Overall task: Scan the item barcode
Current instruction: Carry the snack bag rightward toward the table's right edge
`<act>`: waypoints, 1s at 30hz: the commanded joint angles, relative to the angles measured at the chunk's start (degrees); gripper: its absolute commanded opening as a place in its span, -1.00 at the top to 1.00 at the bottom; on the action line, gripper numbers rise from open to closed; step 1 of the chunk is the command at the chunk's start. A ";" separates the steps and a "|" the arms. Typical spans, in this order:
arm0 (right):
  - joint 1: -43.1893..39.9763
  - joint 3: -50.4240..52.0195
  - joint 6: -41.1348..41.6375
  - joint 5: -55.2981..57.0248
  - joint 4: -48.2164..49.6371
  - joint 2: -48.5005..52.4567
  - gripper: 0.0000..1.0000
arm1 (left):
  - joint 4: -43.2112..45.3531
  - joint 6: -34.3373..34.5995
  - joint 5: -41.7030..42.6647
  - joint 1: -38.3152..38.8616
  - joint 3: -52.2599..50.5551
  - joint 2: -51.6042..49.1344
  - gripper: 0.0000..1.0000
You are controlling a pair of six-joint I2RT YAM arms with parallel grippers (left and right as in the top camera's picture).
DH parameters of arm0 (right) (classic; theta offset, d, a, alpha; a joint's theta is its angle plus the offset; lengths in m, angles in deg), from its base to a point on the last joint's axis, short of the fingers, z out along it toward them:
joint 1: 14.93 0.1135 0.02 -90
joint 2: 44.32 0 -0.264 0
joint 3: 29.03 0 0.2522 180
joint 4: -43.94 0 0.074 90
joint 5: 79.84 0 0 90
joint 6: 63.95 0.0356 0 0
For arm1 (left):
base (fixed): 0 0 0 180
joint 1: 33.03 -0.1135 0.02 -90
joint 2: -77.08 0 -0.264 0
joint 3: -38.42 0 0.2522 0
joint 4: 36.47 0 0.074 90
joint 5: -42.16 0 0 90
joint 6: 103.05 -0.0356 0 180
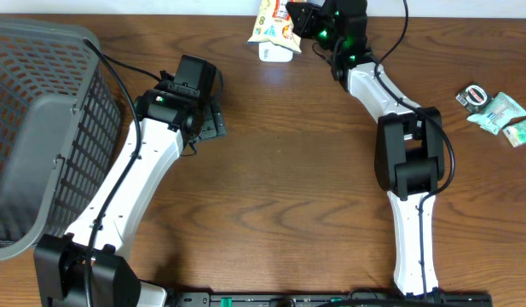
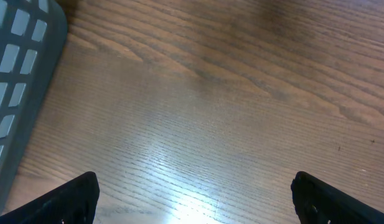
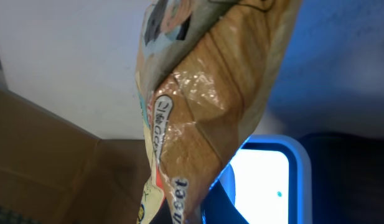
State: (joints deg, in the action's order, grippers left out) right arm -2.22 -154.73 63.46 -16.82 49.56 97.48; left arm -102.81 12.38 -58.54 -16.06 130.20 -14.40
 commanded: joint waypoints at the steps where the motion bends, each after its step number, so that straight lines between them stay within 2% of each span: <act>1: -0.35 -1.86 -1.75 2.67 0.81 -1.27 0.98 | -0.31 -0.31 -0.94 -0.09 0.22 0.52 -0.95; 7: -0.81 -1.86 -2.99 0.76 2.10 -1.31 0.98 | -0.31 -0.31 -0.94 -0.09 0.22 0.52 -0.96; 12: -3.93 -1.95 -0.07 -11.93 8.24 -1.88 0.98 | -0.31 -0.31 -0.94 -0.09 0.22 0.52 -0.96; 16: -7.69 -1.95 0.74 -21.27 7.85 -3.43 0.98 | -0.31 -0.31 -0.94 -0.09 0.22 0.52 -0.96; 19: -10.32 -1.95 2.32 -24.06 6.38 -4.37 0.98 | -0.31 -0.31 -0.94 -0.09 0.22 0.52 -0.96; 25: -14.58 -1.95 -0.68 -24.57 -4.76 -8.26 0.98 | -0.31 -0.31 -0.94 -0.09 0.22 0.52 -0.95; 30: -18.38 -1.95 -13.03 -19.58 -24.28 -14.51 0.98 | -0.31 -0.31 -0.94 -0.09 0.22 0.52 -0.95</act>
State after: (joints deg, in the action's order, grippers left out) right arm -19.03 -155.47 59.61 -38.52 30.19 89.19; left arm -102.85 12.40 -58.54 -16.06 130.20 -14.40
